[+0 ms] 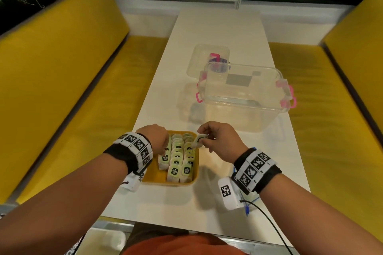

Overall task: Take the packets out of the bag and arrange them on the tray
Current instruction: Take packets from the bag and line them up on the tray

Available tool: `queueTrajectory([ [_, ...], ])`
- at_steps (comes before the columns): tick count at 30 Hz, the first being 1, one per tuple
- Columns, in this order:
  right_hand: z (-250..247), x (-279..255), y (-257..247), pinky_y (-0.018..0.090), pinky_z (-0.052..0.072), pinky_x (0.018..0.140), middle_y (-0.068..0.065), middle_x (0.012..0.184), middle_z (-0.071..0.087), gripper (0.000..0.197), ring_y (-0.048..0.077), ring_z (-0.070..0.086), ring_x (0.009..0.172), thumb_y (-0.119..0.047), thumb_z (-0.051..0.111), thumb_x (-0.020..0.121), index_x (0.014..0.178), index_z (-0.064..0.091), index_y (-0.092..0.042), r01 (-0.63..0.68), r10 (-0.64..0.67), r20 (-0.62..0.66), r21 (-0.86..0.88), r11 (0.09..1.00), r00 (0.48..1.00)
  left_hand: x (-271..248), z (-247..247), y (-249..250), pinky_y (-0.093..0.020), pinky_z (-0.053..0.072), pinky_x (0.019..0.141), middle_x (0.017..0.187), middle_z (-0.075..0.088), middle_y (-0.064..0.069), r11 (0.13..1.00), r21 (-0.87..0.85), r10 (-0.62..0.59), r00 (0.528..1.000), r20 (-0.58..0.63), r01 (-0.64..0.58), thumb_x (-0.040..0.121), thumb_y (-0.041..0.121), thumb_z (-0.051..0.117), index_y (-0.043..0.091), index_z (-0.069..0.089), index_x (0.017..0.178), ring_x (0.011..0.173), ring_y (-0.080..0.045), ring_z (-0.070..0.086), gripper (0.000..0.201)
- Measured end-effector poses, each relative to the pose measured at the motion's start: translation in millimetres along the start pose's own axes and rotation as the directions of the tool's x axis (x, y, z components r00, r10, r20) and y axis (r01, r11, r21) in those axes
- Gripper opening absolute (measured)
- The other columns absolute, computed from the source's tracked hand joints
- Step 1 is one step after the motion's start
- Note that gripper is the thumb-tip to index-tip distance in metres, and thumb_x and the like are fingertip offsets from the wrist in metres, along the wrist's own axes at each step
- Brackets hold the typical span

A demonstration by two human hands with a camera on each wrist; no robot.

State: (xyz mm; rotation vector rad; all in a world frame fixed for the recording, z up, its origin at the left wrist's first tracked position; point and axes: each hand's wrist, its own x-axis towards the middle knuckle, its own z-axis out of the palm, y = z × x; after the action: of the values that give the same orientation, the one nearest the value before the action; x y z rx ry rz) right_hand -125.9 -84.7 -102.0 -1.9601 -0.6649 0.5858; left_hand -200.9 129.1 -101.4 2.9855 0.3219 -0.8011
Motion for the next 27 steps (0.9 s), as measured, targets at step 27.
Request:
queueTrajectory([
  [27, 11.0, 0.1, -7.9, 0.018, 0.041, 0.059, -0.007, 0.076, 0.070, 0.012, 0.007, 0.052, 0.061, -0.032, 0.074, 0.084, 0.086, 0.076, -0.020, 0.111, -0.105, 0.038, -0.212, 0.971, 0.994, -50.7, -37.0, 20.0, -0.012, 0.032, 0.059, 0.084, 0.063, 0.018, 0.902, -0.310, 0.141, 0.883, -0.448, -0.301, 0.090, 0.038, 0.063, 0.032, 0.068, 0.096, 0.064, 0.007, 0.049, 0.010],
])
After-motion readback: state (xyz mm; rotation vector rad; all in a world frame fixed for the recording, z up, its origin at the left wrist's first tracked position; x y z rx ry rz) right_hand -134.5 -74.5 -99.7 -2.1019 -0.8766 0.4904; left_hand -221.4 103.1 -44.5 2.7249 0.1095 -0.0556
